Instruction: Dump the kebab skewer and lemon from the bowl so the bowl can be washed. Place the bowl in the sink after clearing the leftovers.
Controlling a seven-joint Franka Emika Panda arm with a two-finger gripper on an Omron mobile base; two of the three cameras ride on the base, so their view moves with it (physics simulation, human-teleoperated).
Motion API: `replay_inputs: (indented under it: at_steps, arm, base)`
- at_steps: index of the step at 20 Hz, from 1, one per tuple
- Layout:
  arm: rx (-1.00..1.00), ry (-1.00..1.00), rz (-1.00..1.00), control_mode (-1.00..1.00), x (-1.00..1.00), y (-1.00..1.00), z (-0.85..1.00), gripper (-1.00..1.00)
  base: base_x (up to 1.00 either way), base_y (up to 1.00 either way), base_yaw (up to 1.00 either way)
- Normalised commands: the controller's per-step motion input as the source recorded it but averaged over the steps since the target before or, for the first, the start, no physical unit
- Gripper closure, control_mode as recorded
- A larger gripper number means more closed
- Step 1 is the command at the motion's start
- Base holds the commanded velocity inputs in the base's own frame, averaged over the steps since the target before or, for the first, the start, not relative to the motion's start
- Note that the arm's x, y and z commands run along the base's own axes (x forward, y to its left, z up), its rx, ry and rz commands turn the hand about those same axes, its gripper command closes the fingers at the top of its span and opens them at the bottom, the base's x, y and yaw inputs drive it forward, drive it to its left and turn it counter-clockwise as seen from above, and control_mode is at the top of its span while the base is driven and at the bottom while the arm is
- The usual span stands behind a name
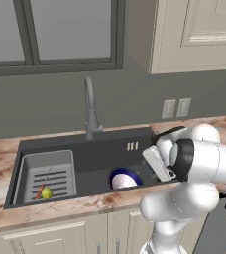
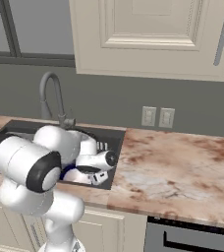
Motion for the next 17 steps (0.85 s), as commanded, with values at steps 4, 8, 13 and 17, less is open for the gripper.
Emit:
replay_inputs:
  at_steps: [4,8,13,17]
  arm:
    - [-0.13,-0.20,-0.20,-1.00,-0.31,0.01,1.00,-1.00]
    - [-0.23,-0.25,-0.18,-1.00,-0.09,0.19,1.00,-1.00]
    - [-0.23,-0.23,-0.14,-1.00,-0.08,0.32,1.00,-1.00]
    - [-0.20,-0.15,-0.09,-1.00,-0.40,0.26,1.00,-1.00]
  base:
    - [0.00,0.00,0.00]
    - [0.00,0.00,0.00]
    - [0.00,0.00,0.00]
    - [0.00,0.00,0.00]
